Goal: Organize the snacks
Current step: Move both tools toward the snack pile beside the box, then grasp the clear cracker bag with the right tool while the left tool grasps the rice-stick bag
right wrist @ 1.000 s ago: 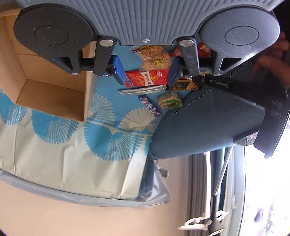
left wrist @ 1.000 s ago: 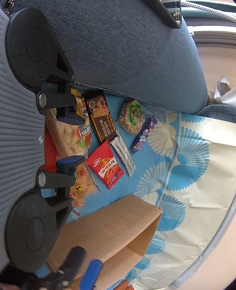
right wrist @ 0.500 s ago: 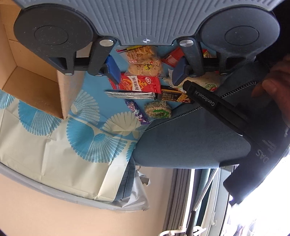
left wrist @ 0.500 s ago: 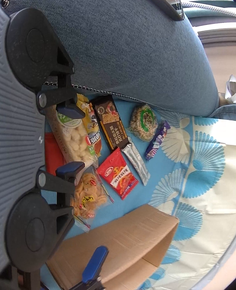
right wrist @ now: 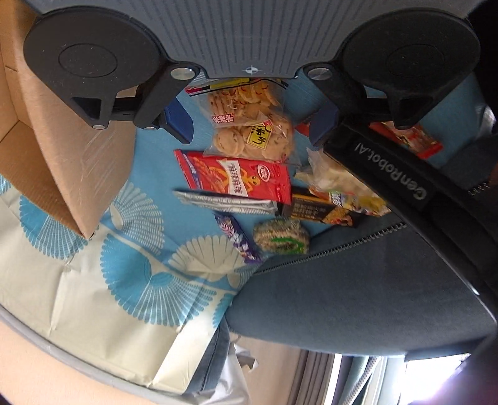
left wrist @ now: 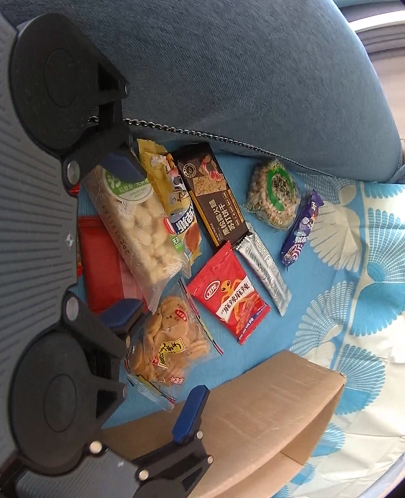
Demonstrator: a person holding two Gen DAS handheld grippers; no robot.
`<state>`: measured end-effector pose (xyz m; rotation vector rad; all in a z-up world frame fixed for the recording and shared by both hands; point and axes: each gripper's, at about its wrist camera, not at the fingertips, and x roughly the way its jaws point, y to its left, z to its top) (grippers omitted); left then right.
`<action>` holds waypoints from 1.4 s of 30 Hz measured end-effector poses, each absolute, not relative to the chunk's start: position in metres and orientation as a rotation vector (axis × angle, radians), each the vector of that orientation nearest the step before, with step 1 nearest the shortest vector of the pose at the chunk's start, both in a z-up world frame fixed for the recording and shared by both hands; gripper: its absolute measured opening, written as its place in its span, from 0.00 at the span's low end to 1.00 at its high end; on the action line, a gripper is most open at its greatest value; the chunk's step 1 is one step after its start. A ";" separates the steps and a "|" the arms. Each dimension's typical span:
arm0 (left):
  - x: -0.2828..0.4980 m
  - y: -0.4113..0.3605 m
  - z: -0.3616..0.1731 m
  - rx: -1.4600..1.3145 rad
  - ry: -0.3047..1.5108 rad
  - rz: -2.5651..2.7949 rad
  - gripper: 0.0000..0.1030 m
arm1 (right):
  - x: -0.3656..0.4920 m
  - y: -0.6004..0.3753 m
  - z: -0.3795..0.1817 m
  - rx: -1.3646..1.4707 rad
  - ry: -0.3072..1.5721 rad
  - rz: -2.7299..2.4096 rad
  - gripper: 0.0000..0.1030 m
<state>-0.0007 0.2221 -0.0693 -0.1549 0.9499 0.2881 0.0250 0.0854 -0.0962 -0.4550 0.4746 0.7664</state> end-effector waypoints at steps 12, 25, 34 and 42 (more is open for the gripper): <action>0.002 0.222 -0.070 -0.167 0.938 0.302 0.84 | 0.035 0.080 -0.104 -0.449 0.524 0.773 0.56; -0.007 0.220 -0.066 -0.192 0.919 0.302 0.84 | -0.016 0.050 -0.077 -0.490 0.543 0.817 0.55; 0.005 0.215 -0.070 -0.125 0.951 0.317 0.89 | -0.063 0.027 -0.057 -0.510 0.542 0.858 0.55; 0.023 0.210 -0.083 -0.034 0.974 0.391 0.89 | -0.062 0.025 -0.076 -0.536 0.590 0.848 0.55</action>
